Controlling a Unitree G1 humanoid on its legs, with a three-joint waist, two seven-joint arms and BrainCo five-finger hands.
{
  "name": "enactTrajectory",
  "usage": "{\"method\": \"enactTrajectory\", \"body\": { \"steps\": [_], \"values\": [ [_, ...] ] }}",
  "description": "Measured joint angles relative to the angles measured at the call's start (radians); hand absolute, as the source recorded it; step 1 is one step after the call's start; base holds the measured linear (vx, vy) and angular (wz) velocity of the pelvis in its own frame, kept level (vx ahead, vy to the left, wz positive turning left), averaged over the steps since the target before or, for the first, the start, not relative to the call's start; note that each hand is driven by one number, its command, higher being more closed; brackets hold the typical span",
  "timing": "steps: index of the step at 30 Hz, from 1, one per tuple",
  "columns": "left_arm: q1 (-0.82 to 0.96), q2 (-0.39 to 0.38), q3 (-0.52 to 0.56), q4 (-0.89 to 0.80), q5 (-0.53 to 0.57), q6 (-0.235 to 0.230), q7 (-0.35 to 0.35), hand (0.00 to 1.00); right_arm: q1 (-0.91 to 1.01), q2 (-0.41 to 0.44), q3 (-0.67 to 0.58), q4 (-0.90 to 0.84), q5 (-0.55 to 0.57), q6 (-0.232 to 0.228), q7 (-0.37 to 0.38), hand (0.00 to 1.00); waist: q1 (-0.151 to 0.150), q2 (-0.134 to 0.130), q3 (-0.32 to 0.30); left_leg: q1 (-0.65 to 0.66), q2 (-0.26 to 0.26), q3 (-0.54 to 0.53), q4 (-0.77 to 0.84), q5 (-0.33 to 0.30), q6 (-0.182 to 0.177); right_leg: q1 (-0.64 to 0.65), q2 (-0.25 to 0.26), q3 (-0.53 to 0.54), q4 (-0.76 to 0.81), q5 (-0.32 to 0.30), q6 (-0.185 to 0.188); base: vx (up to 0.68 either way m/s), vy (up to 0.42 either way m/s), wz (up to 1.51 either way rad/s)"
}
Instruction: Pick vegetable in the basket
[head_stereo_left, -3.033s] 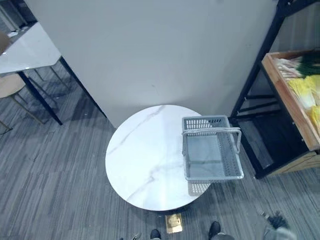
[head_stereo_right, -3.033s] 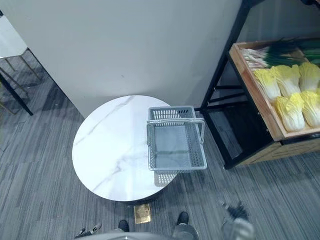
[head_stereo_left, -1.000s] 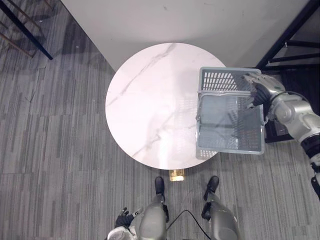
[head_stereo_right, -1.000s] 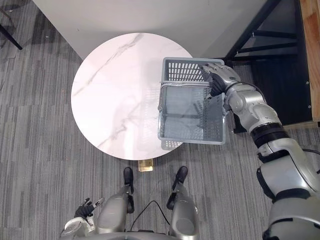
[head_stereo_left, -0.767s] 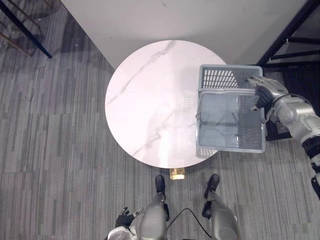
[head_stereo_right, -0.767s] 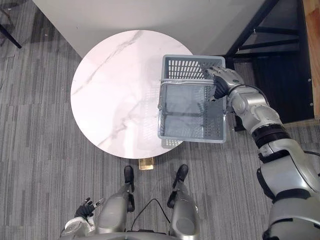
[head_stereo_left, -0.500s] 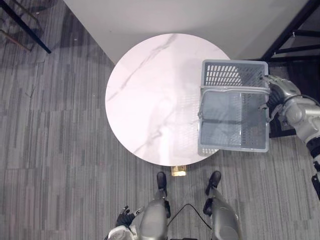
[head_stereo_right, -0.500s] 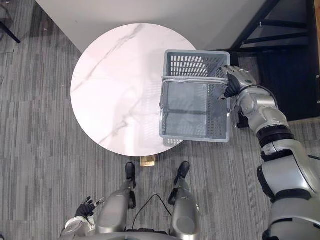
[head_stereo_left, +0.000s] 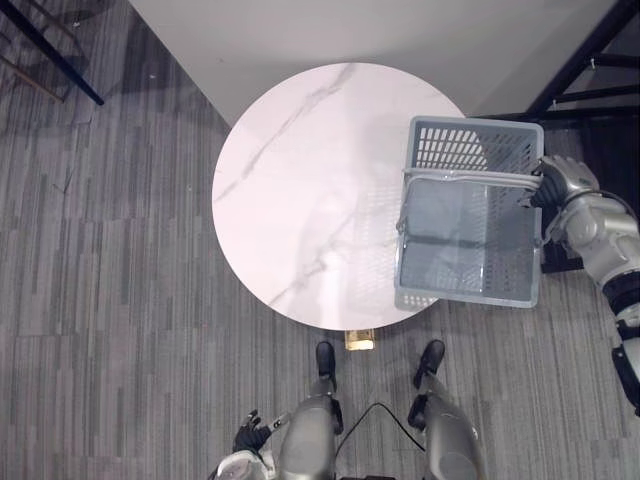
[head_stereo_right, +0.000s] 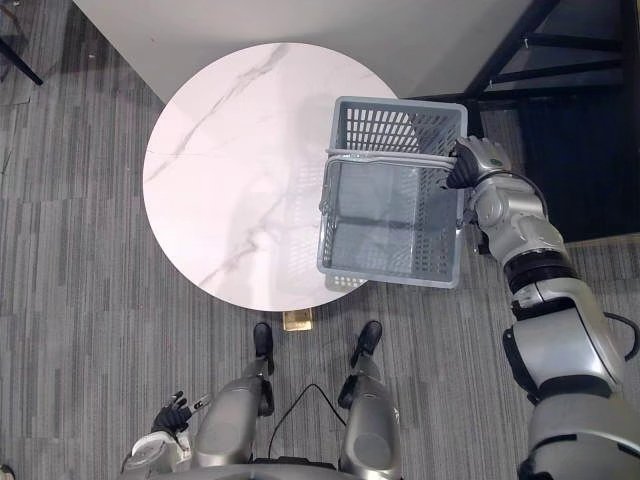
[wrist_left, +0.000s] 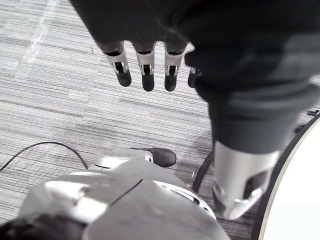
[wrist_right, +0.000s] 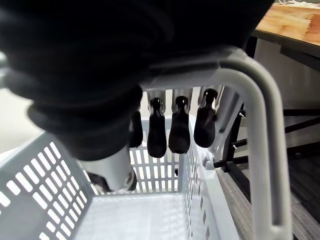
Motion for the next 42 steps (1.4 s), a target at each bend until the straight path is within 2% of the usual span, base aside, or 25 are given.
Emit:
{"method": "enactTrajectory", "body": {
  "steps": [13, 17, 22, 24, 26, 29, 33, 42],
  "values": [
    [0.0, 0.0, -0.005, -0.001, 0.003, 0.002, 0.013, 0.0, 0.027, 0.041, 0.001, -0.012, -0.001, 0.01, -0.005, 1.0, 0.0, 0.0, 0.0, 0.024, 0.0, -0.004, 0.001, 0.004, 0.004, 0.028, 0.0, -0.003, 0.0, 0.005, -0.001, 0.0, 0.0, 0.0],
    [0.0, 0.0, -0.004, -0.002, 0.012, 0.007, 0.013, 0.0, 0.1, 0.041, 0.002, -0.127, -0.001, 0.013, 0.01, 1.0, -0.004, -0.004, -0.002, 0.049, 0.0, 0.003, -0.002, 0.003, 0.004, 0.048, 0.0, 0.003, 0.0, 0.006, 0.0, 0.02, 0.004, -0.03],
    [0.003, 0.011, 0.006, -0.002, 0.052, 0.026, 0.008, 0.0, 0.249, 0.041, 0.003, -0.315, 0.001, 0.006, 0.056, 1.0, -0.015, -0.028, -0.015, 0.087, 0.002, 0.006, -0.005, 0.003, 0.004, 0.084, 0.002, 0.008, -0.004, 0.008, 0.002, 0.0, 0.001, -0.01],
    [0.013, 0.022, 0.018, -0.002, 0.063, 0.038, -0.004, 0.0, 0.323, 0.04, 0.006, -0.411, 0.019, 0.001, 0.085, 1.0, -0.027, -0.056, -0.04, 0.1, 0.004, 0.009, -0.008, 0.003, 0.004, 0.097, 0.006, 0.011, -0.012, 0.009, 0.005, 0.0, -0.004, -0.06],
    [0.04, 0.032, 0.047, 0.001, 0.096, 0.045, -0.016, 0.0, 0.414, 0.037, 0.012, -0.492, 0.049, -0.02, 0.108, 1.0, -0.034, -0.096, -0.102, 0.114, 0.008, 0.028, -0.017, 0.001, 0.001, 0.105, 0.015, 0.028, -0.033, 0.015, 0.007, 0.01, -0.007, -0.2],
    [0.056, 0.039, 0.068, 0.02, 0.127, 0.056, -0.028, 0.0, 0.508, 0.01, 0.016, -0.589, 0.09, -0.05, 0.141, 1.0, -0.039, -0.114, -0.16, 0.142, 0.012, 0.043, -0.018, -0.01, -0.003, 0.126, 0.021, 0.042, -0.045, 0.017, 0.007, 0.03, -0.008, -0.22],
    [0.085, 0.029, 0.088, 0.024, 0.158, 0.062, -0.036, 0.0, 0.594, -0.015, 0.018, -0.663, 0.119, -0.081, 0.172, 1.0, -0.046, -0.108, -0.23, 0.161, 0.011, 0.07, -0.018, -0.02, -0.005, 0.135, 0.023, 0.067, -0.057, 0.017, 0.01, 0.0, -0.001, -0.17],
    [0.116, 0.014, 0.123, 0.057, 0.181, 0.07, -0.058, 0.0, 0.709, -0.021, 0.018, -0.699, 0.136, -0.102, 0.217, 1.0, -0.055, -0.1, -0.268, 0.21, 0.018, 0.099, -0.036, -0.024, -0.01, 0.157, 0.034, 0.093, -0.061, 0.017, 0.01, 0.01, -0.008, -0.1]
  ]
}}
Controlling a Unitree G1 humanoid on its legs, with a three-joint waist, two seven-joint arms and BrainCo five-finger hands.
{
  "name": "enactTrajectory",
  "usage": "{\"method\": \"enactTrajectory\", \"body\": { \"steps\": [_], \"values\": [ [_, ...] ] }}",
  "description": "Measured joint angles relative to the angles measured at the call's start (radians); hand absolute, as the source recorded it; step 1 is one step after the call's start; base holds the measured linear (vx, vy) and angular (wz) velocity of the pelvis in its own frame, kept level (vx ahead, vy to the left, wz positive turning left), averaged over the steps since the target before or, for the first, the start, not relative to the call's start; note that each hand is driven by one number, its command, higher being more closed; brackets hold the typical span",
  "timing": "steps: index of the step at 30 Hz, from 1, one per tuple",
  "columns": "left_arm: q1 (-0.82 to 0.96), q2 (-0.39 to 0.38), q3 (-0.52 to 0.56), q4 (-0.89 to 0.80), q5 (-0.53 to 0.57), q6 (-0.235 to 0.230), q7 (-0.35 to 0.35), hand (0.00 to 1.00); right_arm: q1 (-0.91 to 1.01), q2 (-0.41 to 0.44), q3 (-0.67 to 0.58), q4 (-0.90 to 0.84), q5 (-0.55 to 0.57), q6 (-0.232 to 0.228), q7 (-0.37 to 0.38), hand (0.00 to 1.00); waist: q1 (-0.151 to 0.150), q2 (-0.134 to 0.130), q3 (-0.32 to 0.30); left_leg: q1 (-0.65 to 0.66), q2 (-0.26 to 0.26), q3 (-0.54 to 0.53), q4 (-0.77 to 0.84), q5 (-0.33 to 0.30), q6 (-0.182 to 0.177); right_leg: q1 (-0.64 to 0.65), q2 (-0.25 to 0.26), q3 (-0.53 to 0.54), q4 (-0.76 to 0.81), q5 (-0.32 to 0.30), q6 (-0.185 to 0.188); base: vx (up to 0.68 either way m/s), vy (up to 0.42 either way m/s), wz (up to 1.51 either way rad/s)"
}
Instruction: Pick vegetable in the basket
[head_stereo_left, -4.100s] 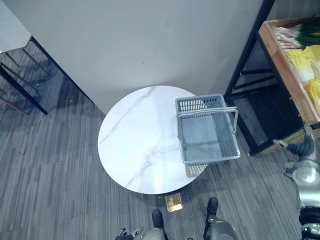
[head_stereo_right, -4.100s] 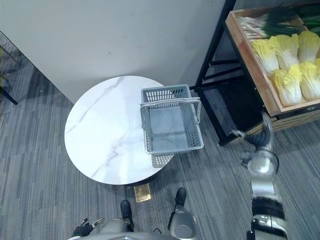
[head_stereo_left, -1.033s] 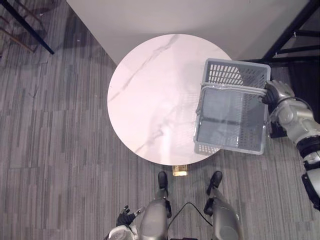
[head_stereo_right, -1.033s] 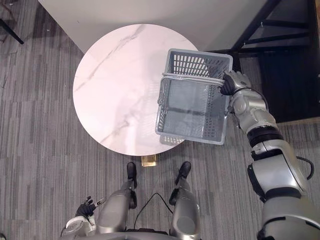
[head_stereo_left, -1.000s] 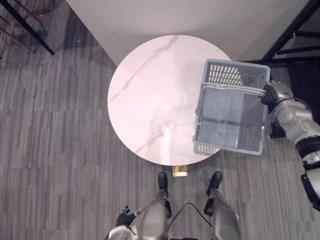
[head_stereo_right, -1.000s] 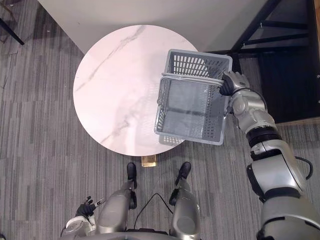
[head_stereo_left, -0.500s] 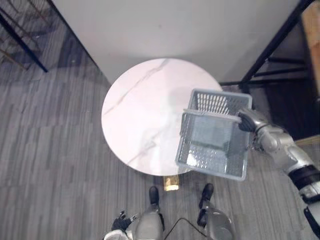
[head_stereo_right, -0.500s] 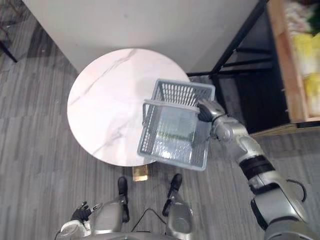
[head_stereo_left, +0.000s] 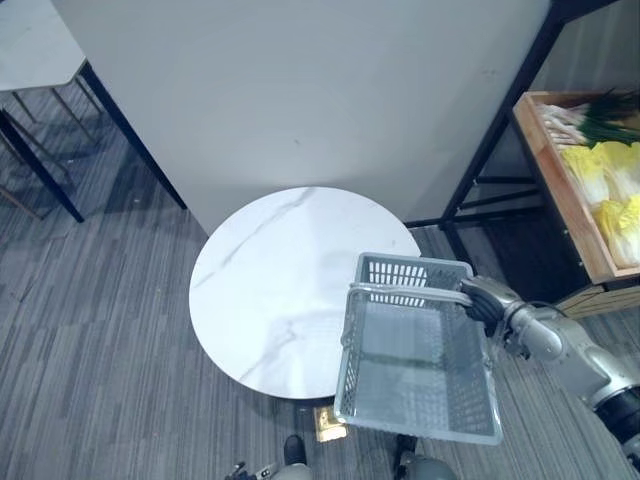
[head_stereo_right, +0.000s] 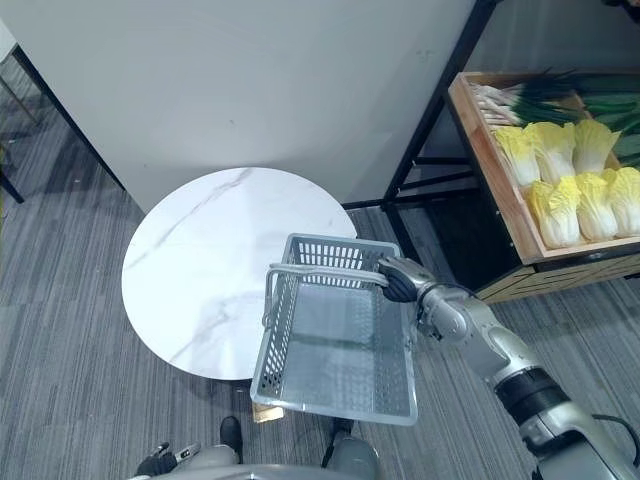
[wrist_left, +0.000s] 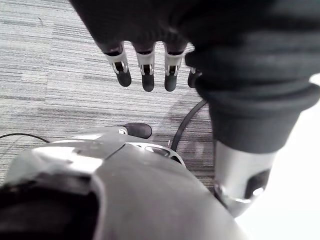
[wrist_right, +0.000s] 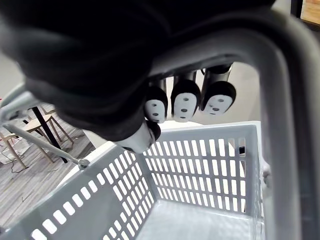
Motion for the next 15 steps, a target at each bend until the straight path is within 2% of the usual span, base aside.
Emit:
{"method": "enactTrajectory", "body": {
  "steps": [2, 4, 6, 8, 11, 13, 14, 15],
  "values": [
    [0.007, -0.001, 0.0, 0.0, 0.02, 0.0, 0.0, 0.0, 0.018, 0.001, 0.0, -0.001, -0.001, -0.001, 0.006, 1.0, 0.002, 0.002, -0.008, 0.023, 0.0, 0.023, 0.002, -0.01, -0.001, 0.01, 0.002, 0.023, 0.002, -0.001, 0.0, 0.03, 0.004, -0.26],
    [0.009, -0.001, 0.0, -0.001, 0.024, 0.004, 0.001, 0.0, 0.045, 0.006, -0.01, 0.0, -0.001, -0.001, 0.005, 1.0, 0.0, 0.006, -0.014, 0.025, 0.006, 0.036, 0.057, -0.051, -0.002, 0.012, -0.002, 0.039, 0.036, -0.016, 0.004, 0.03, 0.016, -0.26],
    [0.01, -0.002, -0.002, -0.007, 0.024, 0.01, 0.002, 0.0, 0.096, 0.028, -0.048, 0.001, -0.005, -0.001, 0.003, 1.0, -0.009, 0.013, -0.015, 0.014, 0.03, 0.044, 0.189, -0.133, -0.001, 0.01, -0.008, 0.059, 0.127, -0.07, 0.01, 0.02, 0.035, -0.22],
    [0.007, -0.004, -0.019, -0.012, 0.025, 0.011, 0.001, 0.0, 0.143, 0.033, -0.094, -0.002, -0.008, -0.001, -0.01, 1.0, -0.023, 0.018, -0.016, 0.011, 0.038, 0.047, 0.263, -0.184, 0.003, 0.007, -0.018, 0.074, 0.196, -0.106, 0.02, 0.0, 0.077, -0.15],
    [-0.007, 0.008, -0.047, -0.018, 0.031, 0.01, 0.002, 0.0, 0.166, 0.052, -0.188, -0.015, -0.022, 0.004, -0.021, 1.0, -0.039, 0.022, -0.017, -0.059, 0.04, 0.091, 0.389, -0.256, 0.025, -0.059, -0.031, 0.139, 0.222, -0.082, 0.045, -0.07, 0.154, -0.51],
    [-0.029, 0.014, -0.049, -0.017, 0.035, 0.009, 0.007, 0.0, 0.17, 0.052, -0.206, -0.028, -0.023, 0.017, -0.041, 1.0, -0.04, 0.019, -0.016, -0.131, 0.054, 0.147, 0.479, -0.306, 0.052, -0.134, -0.023, 0.198, 0.212, -0.003, 0.062, -0.2, 0.18, -0.88],
    [-0.052, 0.019, -0.045, -0.012, 0.036, 0.01, 0.012, 0.0, 0.168, 0.066, -0.207, -0.044, -0.025, 0.028, -0.047, 1.0, -0.037, 0.027, -0.017, -0.163, 0.073, 0.197, 0.504, -0.321, 0.088, -0.176, 0.004, 0.22, 0.144, 0.14, 0.053, -0.3, 0.196, -1.53],
    [-0.054, 0.012, -0.029, 0.005, 0.037, 0.008, 0.019, 0.0, 0.145, 0.102, -0.192, -0.047, -0.033, 0.036, -0.048, 1.0, -0.015, 0.039, -0.007, -0.154, 0.117, 0.297, 0.471, -0.303, 0.12, -0.19, 0.026, 0.171, 0.133, 0.197, 0.04, -0.29, 0.185, -1.56]
  ]
}}
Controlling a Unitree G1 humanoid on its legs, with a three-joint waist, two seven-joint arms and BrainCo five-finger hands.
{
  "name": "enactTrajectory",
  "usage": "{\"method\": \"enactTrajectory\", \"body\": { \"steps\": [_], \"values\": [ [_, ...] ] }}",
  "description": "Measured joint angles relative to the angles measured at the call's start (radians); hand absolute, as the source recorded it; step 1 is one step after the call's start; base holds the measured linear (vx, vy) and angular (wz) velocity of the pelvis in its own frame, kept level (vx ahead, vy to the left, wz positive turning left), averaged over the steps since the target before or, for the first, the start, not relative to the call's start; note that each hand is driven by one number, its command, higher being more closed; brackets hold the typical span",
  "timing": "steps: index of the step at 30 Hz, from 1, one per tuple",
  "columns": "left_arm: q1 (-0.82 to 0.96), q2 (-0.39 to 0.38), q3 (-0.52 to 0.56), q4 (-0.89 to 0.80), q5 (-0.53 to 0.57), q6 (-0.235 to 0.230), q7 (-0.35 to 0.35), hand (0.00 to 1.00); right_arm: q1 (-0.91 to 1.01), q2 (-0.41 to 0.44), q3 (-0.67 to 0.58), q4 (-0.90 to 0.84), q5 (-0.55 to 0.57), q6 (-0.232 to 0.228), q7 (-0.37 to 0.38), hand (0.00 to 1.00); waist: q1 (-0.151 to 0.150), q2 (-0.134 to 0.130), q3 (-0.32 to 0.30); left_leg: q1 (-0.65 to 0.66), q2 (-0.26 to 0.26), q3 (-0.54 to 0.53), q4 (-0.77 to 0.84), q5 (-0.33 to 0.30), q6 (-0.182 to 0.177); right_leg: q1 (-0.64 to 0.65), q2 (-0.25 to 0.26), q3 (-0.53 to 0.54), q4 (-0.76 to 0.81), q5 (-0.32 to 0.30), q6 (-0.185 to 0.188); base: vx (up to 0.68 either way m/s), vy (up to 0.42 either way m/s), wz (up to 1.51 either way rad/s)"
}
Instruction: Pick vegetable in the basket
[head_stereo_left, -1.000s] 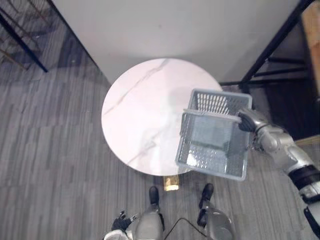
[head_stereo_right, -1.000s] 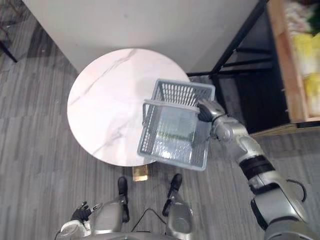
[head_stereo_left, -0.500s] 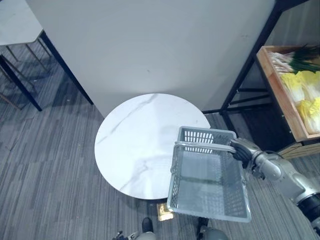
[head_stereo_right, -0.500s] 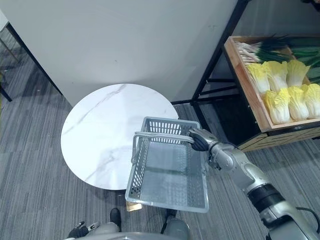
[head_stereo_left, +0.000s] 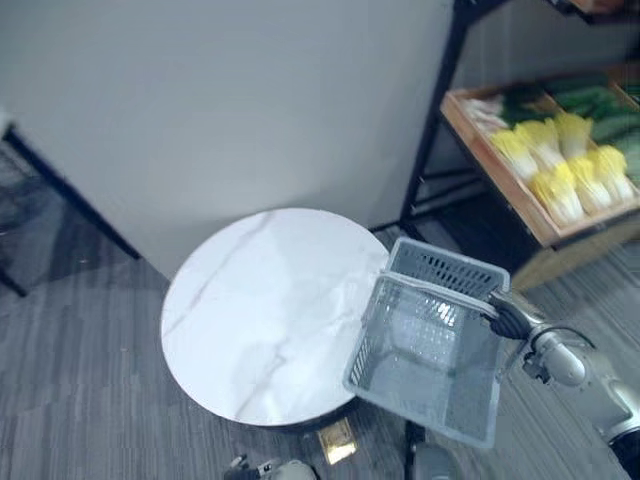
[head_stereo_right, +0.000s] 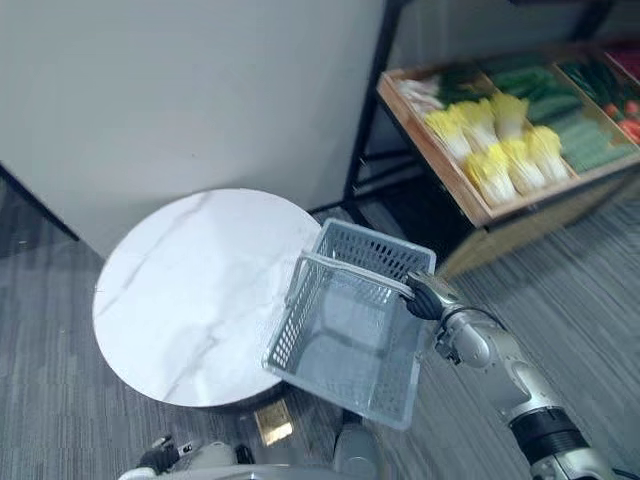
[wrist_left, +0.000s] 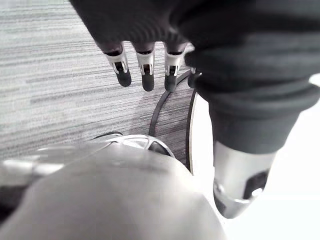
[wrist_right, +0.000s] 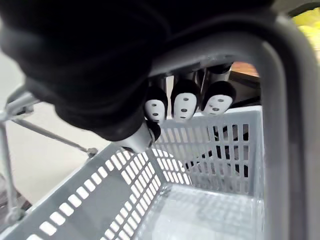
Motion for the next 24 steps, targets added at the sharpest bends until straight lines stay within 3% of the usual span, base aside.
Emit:
{"method": "enactTrajectory", "body": {
  "steps": [1, 2, 4, 6, 8, 10, 11, 14, 16, 19, 20, 22, 24],
  "values": [
    [-0.002, -0.002, 0.003, 0.008, 0.002, 0.001, 0.005, 0.0, 0.0, 0.011, 0.003, -0.001, -0.009, 0.001, 0.0, 1.0, -0.008, 0.004, 0.002, 0.005, 0.004, 0.02, -0.018, 0.009, 0.005, -0.012, -0.004, -0.077, 0.111, -0.099, -0.099, -0.24, 0.227, -1.49],
    [0.012, -0.002, 0.0, -0.002, 0.01, 0.001, 0.01, 0.0, -0.003, 0.017, 0.021, 0.004, -0.013, 0.003, 0.0, 1.0, -0.015, -0.004, 0.002, 0.052, -0.011, 0.072, -0.062, 0.032, 0.012, -0.003, -0.041, -0.221, 0.32, -0.289, -0.17, -0.16, 0.199, -1.07],
    [0.035, -0.006, -0.003, -0.012, 0.023, 0.002, 0.01, 0.0, -0.033, 0.018, 0.043, 0.008, -0.015, 0.003, -0.002, 1.0, 0.009, -0.006, 0.0, 0.098, 0.0, 0.197, -0.066, 0.026, 0.026, 0.058, -0.099, -0.378, 0.487, -0.434, -0.203, -0.16, 0.148, -1.48],
    [0.035, -0.006, -0.004, -0.012, 0.024, 0.002, 0.01, 0.0, -0.061, 0.029, 0.056, 0.018, -0.015, 0.003, -0.003, 1.0, 0.018, -0.001, -0.002, 0.112, 0.019, 0.287, -0.072, 0.026, 0.031, 0.118, -0.117, -0.461, 0.523, -0.466, -0.198, -0.15, 0.066, -1.64],
    [0.039, -0.005, 0.011, -0.011, 0.024, 0.003, 0.01, 0.0, -0.081, 0.051, 0.065, 0.025, -0.015, 0.001, -0.004, 1.0, 0.037, -0.005, -0.011, 0.121, 0.028, 0.382, -0.093, 0.05, 0.019, 0.154, -0.122, -0.468, 0.481, -0.471, -0.183, -0.1, -0.001, -1.61],
    [0.043, -0.005, 0.024, -0.011, 0.024, 0.003, 0.008, 0.0, -0.093, 0.058, 0.086, 0.024, -0.015, -0.003, -0.004, 1.0, 0.037, -0.009, -0.016, 0.12, 0.038, 0.456, -0.105, 0.074, 0.014, 0.188, -0.117, -0.468, 0.368, -0.464, -0.143, -0.07, -0.131, -1.14],
    [0.044, -0.006, 0.029, -0.01, 0.026, 0.003, 0.008, 0.0, -0.093, 0.07, 0.094, 0.024, -0.015, -0.003, -0.004, 1.0, 0.039, -0.016, -0.021, 0.119, 0.045, 0.502, -0.103, 0.086, 0.008, 0.204, -0.1, -0.453, 0.264, -0.451, -0.11, -0.08, -0.278, -1.13],
    [0.04, -0.019, 0.036, -0.01, 0.029, 0.003, 0.004, 0.0, -0.086, 0.073, 0.124, 0.024, -0.016, -0.002, -0.004, 1.0, 0.034, -0.01, -0.029, 0.123, 0.066, 0.573, -0.099, 0.123, -0.007, 0.239, -0.028, -0.421, 0.079, -0.43, -0.076, -0.07, -0.277, -0.9],
    [0.039, -0.026, 0.037, -0.009, 0.035, 0.002, 0.0, 0.0, -0.054, 0.066, 0.124, 0.024, -0.016, 0.001, -0.003, 1.0, 0.031, 0.004, -0.035, 0.136, 0.099, 0.575, -0.081, 0.145, -0.01, 0.265, 0.014, -0.407, 0.025, -0.406, -0.095, -0.07, -0.214, -0.43],
    [0.042, -0.026, 0.036, -0.01, 0.036, 0.002, 0.0, 0.0, -0.004, 0.043, 0.123, 0.023, -0.016, 0.0, -0.003, 1.0, 0.019, 0.015, -0.038, 0.139, 0.204, 0.527, 0.08, 0.165, -0.014, 0.325, 0.064, -0.398, -0.029, -0.396, -0.11, -0.07, -0.158, -0.17],
    [0.043, -0.029, 0.038, -0.012, 0.035, 0.001, 0.001, 0.0, 0.004, 0.04, 0.123, 0.023, -0.016, 0.0, -0.003, 1.0, 0.023, 0.018, -0.036, 0.13, 0.24, 0.475, 0.152, 0.196, -0.013, 0.339, 0.072, -0.376, -0.04, -0.391, -0.118, -0.09, -0.097, -0.56],
    [0.045, -0.036, 0.037, -0.014, 0.035, -0.004, 0.003, 0.0, 0.008, 0.04, 0.123, 0.023, -0.015, 0.0, -0.003, 1.0, 0.032, 0.015, -0.028, 0.088, 0.246, 0.289, 0.238, 0.255, -0.016, 0.349, 0.064, -0.31, -0.04, -0.384, -0.128, -0.11, -0.061, -0.83],
    [0.057, -0.054, 0.037, -0.013, 0.032, -0.02, 0.008, 0.0, 0.004, 0.041, 0.115, 0.022, -0.004, -0.002, -0.004, 1.0, 0.035, 0.028, -0.022, 0.021, 0.113, -0.087, 0.224, 0.172, -0.06, 0.336, 0.042, -0.209, -0.04, -0.377, -0.131, -0.06, 0.059, -1.17]
  ]
}}
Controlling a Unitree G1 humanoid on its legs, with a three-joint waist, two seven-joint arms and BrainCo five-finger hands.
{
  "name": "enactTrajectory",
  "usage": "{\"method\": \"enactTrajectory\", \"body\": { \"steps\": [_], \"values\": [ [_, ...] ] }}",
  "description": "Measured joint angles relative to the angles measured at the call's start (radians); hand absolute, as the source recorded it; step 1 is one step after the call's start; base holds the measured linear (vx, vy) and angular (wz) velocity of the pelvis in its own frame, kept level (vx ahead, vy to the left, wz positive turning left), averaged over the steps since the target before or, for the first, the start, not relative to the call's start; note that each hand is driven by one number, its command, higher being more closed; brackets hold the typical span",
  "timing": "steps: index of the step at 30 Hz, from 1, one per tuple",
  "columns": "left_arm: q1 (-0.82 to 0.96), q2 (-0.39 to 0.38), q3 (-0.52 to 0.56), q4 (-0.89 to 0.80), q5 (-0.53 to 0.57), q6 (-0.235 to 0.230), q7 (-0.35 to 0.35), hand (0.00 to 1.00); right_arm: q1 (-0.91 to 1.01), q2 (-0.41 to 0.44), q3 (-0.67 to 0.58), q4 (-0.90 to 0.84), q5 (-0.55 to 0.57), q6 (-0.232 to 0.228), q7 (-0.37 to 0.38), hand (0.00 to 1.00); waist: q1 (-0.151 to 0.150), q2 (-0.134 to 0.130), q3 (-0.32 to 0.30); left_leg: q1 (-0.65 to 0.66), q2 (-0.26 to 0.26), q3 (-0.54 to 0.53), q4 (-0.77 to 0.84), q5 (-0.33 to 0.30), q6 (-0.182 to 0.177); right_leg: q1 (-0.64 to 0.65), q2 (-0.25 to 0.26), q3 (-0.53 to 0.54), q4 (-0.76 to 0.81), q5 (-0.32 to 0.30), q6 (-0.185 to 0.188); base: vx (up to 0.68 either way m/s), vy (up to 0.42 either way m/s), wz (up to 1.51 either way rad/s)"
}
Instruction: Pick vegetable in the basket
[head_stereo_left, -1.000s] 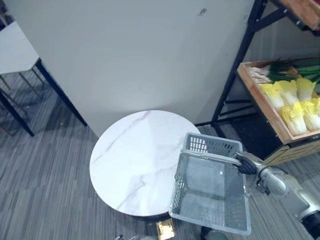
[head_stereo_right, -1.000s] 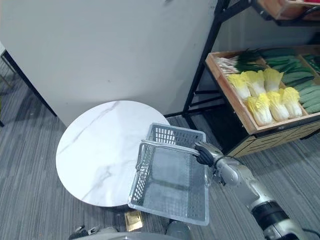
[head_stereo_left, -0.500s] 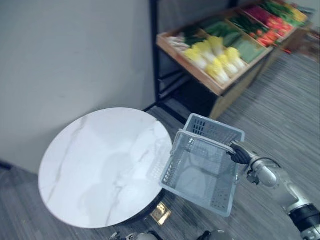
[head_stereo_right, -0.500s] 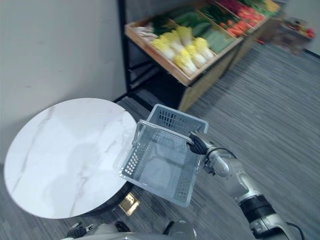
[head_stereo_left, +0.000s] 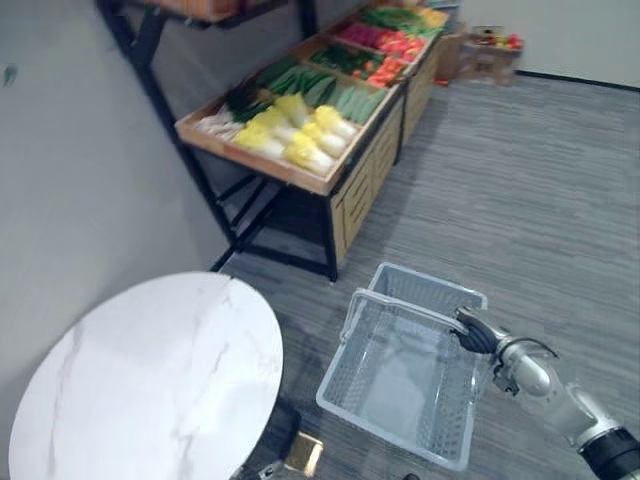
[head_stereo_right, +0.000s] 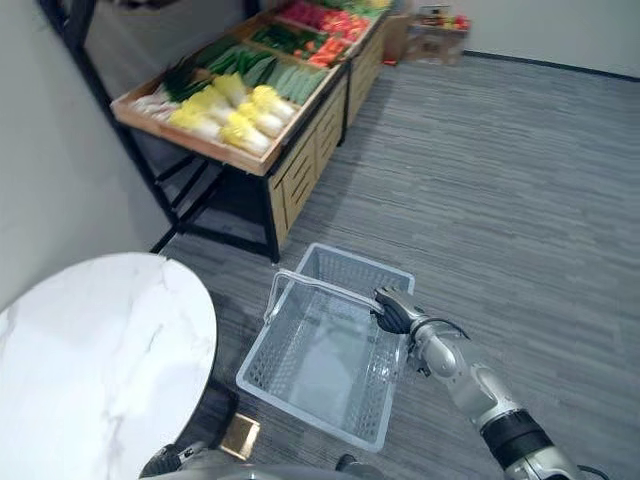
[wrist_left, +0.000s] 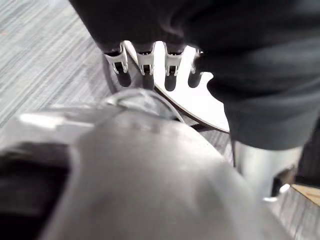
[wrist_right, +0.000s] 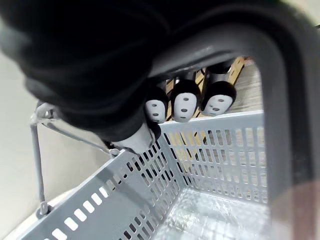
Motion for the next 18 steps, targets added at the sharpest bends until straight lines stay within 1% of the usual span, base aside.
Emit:
{"method": "enactTrajectory", "body": {
  "steps": [1, 2, 3, 4, 5, 6, 7, 8, 9, 10, 11, 12, 15, 18],
  "values": [
    [0.004, -0.003, 0.0, 0.0, -0.001, -0.001, 0.001, 0.0, 0.001, 0.001, 0.0, 0.0, 0.001, 0.0, 0.0, 1.0, 0.0, 0.003, 0.0, -0.003, -0.039, -0.074, -0.032, -0.019, -0.01, -0.006, -0.002, 0.023, -0.003, 0.001, -0.004, -0.03, 0.108, -1.32],
    [0.013, -0.005, 0.0, -0.001, -0.003, -0.001, 0.002, 0.0, -0.001, 0.003, 0.0, 0.0, 0.015, -0.001, 0.0, 1.0, 0.001, 0.009, 0.0, 0.001, -0.102, -0.205, -0.126, -0.042, -0.023, -0.031, 0.003, 0.08, 0.002, 0.004, -0.003, -0.03, 0.105, -1.2],
    [0.019, -0.005, 0.0, 0.0, -0.003, 0.0, 0.002, 0.0, -0.001, 0.003, 0.0, -0.001, 0.032, -0.001, -0.001, 1.0, 0.0, 0.015, 0.003, 0.013, -0.135, -0.285, -0.209, -0.045, -0.027, -0.047, 0.011, 0.12, 0.005, 0.01, -0.001, -0.05, 0.198, -1.52],
    [0.03, -0.01, 0.001, 0.0, -0.004, 0.0, 0.002, 0.0, -0.001, 0.003, -0.004, -0.001, 0.039, -0.001, 0.0, 1.0, 0.0, 0.026, 0.008, 0.017, -0.166, -0.396, -0.322, -0.045, -0.029, -0.075, 0.03, 0.176, 0.01, 0.017, 0.004, -0.03, 0.145, -1.08],
    [0.03, -0.012, 0.001, 0.0, -0.004, 0.0, 0.002, 0.0, -0.001, 0.003, -0.006, -0.001, 0.039, -0.001, 0.0, 1.0, 0.0, 0.028, 0.009, 0.018, -0.171, -0.417, -0.342, -0.045, -0.03, -0.084, 0.032, 0.187, 0.014, 0.018, 0.007, -0.04, 0.215, -1.2],
    [0.032, -0.016, 0.001, -0.001, -0.004, 0.0, 0.001, 0.0, -0.004, 0.004, -0.01, -0.001, 0.04, -0.001, 0.0, 1.0, 0.002, 0.042, 0.013, 0.035, -0.183, -0.482, -0.405, -0.069, -0.06, -0.11, 0.044, 0.234, 0.026, 0.026, 0.021, -0.03, 0.198, -0.99],
    [0.031, -0.012, 0.005, -0.002, -0.004, -0.001, 0.002, 0.0, -0.004, 0.014, -0.008, 0.0, 0.04, -0.001, 0.001, 1.0, 0.009, 0.034, 0.02, 0.06, -0.204, -0.481, -0.423, -0.09, -0.056, -0.122, 0.037, 0.27, 0.022, 0.03, 0.031, -0.02, 0.291, -1.11],
    [0.033, -0.007, 0.013, -0.007, -0.004, -0.002, 0.002, 0.0, -0.002, 0.014, -0.002, -0.001, 0.046, -0.004, 0.005, 1.0, 0.0, 0.013, 0.03, 0.06, -0.221, -0.439, -0.425, -0.097, -0.043, -0.116, 0.018, 0.286, -0.005, 0.055, 0.057, 0.0, 0.236, -0.77],
    [0.033, -0.002, 0.014, -0.006, -0.005, -0.002, 0.003, 0.0, -0.001, 0.014, -0.003, -0.001, 0.057, -0.004, 0.008, 1.0, 0.0, 0.012, 0.034, 0.059, -0.229, -0.414, -0.416, -0.102, -0.035, -0.118, 0.005, 0.293, -0.018, 0.075, 0.066, 0.01, 0.235, -0.67],
    [0.034, 0.002, 0.015, -0.006, -0.005, 0.0, 0.002, 0.0, -0.001, 0.01, -0.007, -0.001, 0.059, -0.004, 0.014, 1.0, 0.001, 0.008, 0.033, 0.059, -0.242, -0.394, -0.398, -0.115, -0.021, -0.115, -0.009, 0.31, -0.035, 0.097, 0.086, 0.01, 0.231, -0.54],
    [0.033, 0.005, 0.013, -0.007, -0.004, 0.0, 0.001, 0.0, 0.005, 0.007, -0.022, -0.002, 0.062, -0.004, 0.023, 1.0, -0.003, 0.003, 0.029, 0.063, -0.257, -0.378, -0.391, -0.124, -0.009, -0.112, -0.024, 0.322, -0.045, 0.106, 0.096, 0.05, 0.29, -0.48],
    [0.022, 0.004, 0.009, -0.009, -0.003, -0.001, 0.0, 0.0, 0.031, 0.007, -0.052, -0.017, 0.079, -0.005, 0.025, 1.0, -0.005, 0.009, 0.027, 0.066, -0.276, -0.361, -0.398, -0.126, -0.005, -0.119, -0.041, 0.337, -0.055, 0.114, 0.109, 0.04, 0.192, -0.26],
    [0.016, 0.004, 0.008, -0.007, -0.002, -0.001, -0.002, 0.0, 0.062, 0.007, -0.07, -0.026, 0.104, -0.007, 0.03, 1.0, -0.006, 0.018, 0.027, 0.084, -0.295, -0.354, -0.414, -0.125, 0.001, -0.12, -0.052, 0.361, -0.07, 0.126, 0.127, 0.06, 0.088, -0.28],
    [0.012, 0.004, -0.014, -0.007, 0.002, -0.002, -0.005, 0.0, 0.082, 0.007, -0.073, -0.026, 0.108, -0.009, 0.039, 1.0, -0.004, 0.017, 0.026, 0.114, -0.303, -0.345, -0.443, -0.125, 0.002, -0.122, -0.047, 0.368, -0.066, 0.126, 0.127, 0.07, 0.023, -0.29]
  ]
}}
